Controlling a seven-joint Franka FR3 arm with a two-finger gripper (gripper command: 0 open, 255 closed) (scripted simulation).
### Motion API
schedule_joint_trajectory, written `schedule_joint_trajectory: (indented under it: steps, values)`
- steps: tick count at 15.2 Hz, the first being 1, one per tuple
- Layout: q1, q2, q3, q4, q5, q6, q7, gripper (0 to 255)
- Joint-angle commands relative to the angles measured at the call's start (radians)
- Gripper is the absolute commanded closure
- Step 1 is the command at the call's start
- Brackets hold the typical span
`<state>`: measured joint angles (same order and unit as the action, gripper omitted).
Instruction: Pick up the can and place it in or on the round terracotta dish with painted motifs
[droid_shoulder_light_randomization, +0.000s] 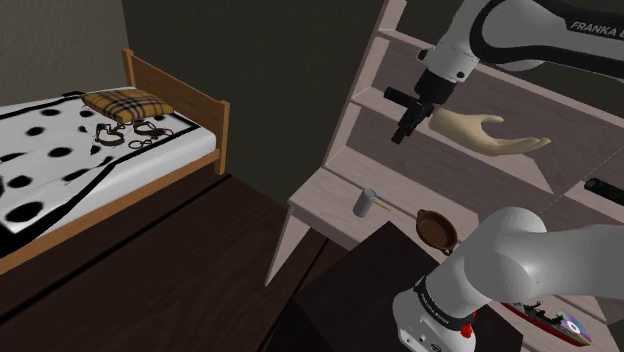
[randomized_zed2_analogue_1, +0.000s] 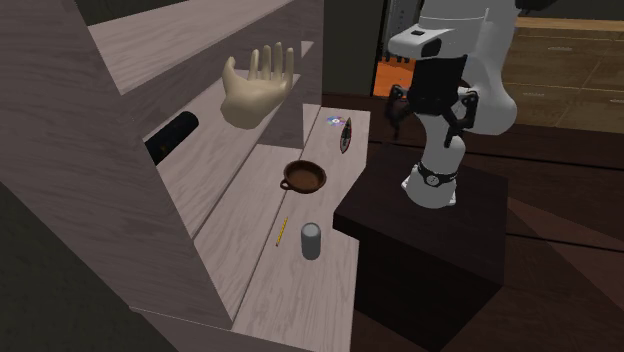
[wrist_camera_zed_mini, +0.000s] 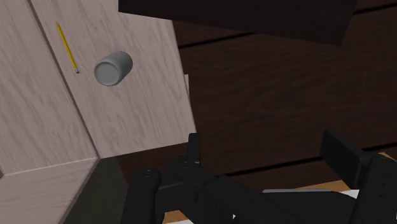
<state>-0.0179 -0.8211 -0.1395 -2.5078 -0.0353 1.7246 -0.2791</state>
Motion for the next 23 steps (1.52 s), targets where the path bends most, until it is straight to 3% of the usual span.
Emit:
schedule_joint_trajectory:
  steps: [1,8,15,19,23]
  values:
    - [-0.011,0.021,-0.03,-0.04,-0.023,0.06,-0.032,0]
    - [-0.048,0.142,-0.135,-0.15,-0.094,0.283,-0.133,0]
    - [-0.066,0.355,-0.252,-0.19,-0.136,0.532,-0.243,0]
    - [-0.057,0.514,-0.324,-0.18,-0.12,0.676,-0.324,0]
    - [-0.03,0.696,-0.393,-0.145,-0.038,0.811,-0.443,0]
